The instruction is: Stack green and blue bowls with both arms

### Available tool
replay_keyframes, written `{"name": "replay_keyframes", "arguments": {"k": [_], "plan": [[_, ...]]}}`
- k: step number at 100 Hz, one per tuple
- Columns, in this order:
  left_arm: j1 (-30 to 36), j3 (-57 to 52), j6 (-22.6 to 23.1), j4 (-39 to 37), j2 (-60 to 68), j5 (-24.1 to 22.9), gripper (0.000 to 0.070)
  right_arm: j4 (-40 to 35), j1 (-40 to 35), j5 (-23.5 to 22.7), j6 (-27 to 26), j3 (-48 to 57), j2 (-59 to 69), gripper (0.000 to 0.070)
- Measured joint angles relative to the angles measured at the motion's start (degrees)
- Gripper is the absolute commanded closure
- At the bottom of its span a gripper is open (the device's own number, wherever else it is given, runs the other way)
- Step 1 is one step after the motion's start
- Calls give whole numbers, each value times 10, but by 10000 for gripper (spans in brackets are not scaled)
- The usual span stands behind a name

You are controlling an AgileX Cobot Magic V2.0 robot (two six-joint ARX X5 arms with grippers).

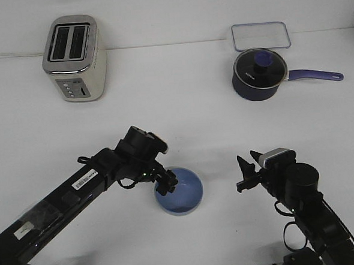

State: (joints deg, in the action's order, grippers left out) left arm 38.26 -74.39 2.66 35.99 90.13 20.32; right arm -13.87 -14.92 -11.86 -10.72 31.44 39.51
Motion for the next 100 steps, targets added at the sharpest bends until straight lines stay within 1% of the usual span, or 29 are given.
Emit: {"name": "replay_keyframes", "arguments": {"k": [8, 20, 28, 31, 35, 40, 42, 43, 44, 50, 55, 62, 68, 79, 90, 95, 100], "plan": [[-17, -8, 0, -12, -23, -31, 305, 0, 0, 0, 0, 0, 0, 400], [-63, -13, 3, -55, -93, -96, 308, 0, 0, 7, 0, 0, 0, 400], [-101, -16, 5, -88, -142, -127, 342, 0, 0, 15, 0, 0, 0, 401], [-118, -18, 7, -97, -158, -133, 389, 1, 0, 16, 0, 0, 0, 409], [-141, -19, 7, -104, -176, -141, 511, 3, 0, 16, 0, 0, 0, 449], [-174, -19, 8, -106, -195, -144, 700, 9, 0, 20, 0, 0, -1, 592], [-187, -19, 8, -106, -202, -145, 696, 10, 0, 25, 0, 0, -2, 656], [-193, -19, 8, -106, -205, -145, 681, 11, 0, 27, 1, 0, -2, 687], [-200, -18, 8, -106, -209, -145, 683, 11, 0, 30, 1, 0, -3, 700], [-241, -7, 7, -108, -233, -147, 685, 10, 0, 45, 6, 0, -12, 700], [-273, 11, 7, -113, -259, -158, 685, 10, 0, 59, 12, 0, -24, 700], [-316, 55, 8, -146, -305, -162, 685, 21, 0, 77, 20, -5, -49, 700], [-350, 111, 9, -198, -356, -164, 686, 40, 0, 87, 24, -19, -77, 700], [-404, 247, 11, -329, -463, -160, 687, 85, 0, 91, 35, -64, -137, 700], [-437, 394, 10, -453, -557, -159, 687, 119, 0, 109, 37, -102, -190, 700], [-442, 449, 7, -492, -589, -159, 687, 120, 0, 125, 37, -106, -205, 700], [-445, 488, -2, -509, -611, -159, 687, 124, 0, 142, 39, -106, -209, 700]]}}
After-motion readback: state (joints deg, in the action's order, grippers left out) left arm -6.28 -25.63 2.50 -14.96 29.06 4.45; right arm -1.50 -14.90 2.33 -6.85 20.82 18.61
